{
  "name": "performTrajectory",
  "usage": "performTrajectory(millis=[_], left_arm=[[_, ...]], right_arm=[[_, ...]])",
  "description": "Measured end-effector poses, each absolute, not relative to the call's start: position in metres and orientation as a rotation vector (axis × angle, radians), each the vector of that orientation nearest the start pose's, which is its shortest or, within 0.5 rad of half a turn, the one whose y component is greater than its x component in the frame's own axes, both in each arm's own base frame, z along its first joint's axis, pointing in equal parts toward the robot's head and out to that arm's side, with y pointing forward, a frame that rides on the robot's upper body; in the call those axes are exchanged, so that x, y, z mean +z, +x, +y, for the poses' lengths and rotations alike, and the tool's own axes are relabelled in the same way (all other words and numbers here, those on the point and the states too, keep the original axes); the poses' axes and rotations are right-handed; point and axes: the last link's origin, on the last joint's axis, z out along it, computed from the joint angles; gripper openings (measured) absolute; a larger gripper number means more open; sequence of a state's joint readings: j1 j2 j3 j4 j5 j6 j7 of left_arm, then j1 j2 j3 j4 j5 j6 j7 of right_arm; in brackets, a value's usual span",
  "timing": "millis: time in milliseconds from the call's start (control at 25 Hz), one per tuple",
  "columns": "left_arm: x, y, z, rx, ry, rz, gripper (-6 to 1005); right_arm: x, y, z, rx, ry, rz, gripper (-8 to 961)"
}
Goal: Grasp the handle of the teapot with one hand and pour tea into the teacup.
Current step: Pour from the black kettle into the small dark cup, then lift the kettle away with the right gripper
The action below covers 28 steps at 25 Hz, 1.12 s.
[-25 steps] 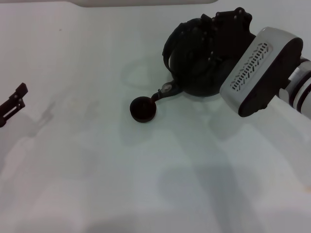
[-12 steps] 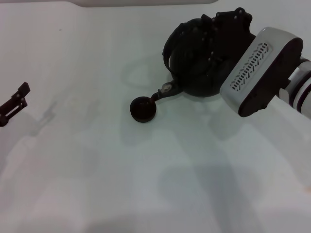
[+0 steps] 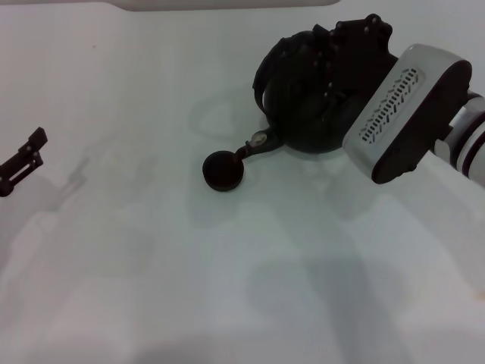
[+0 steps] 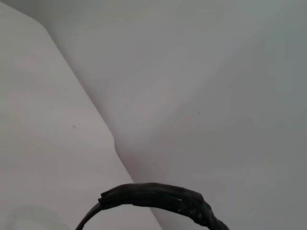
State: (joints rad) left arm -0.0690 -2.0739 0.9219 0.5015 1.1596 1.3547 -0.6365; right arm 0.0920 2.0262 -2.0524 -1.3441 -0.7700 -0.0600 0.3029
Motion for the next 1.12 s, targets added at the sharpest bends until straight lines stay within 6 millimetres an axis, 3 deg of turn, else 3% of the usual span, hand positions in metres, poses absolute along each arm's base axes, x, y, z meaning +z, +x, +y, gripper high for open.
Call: performTrajectory(millis=[720,1120], left_arm=[[0.024,-0.370,0.237,-0.656,-1.989,-0.436,861],[0.024,-0.371,0.236,-0.650,-1.987,-0.437,861]], right_arm=[[-0.052,0.195,0.324,0.091,-2.110,-0.169,103],[-0.041,0.196,0.321,0.277,-2.125,-0.027,103]])
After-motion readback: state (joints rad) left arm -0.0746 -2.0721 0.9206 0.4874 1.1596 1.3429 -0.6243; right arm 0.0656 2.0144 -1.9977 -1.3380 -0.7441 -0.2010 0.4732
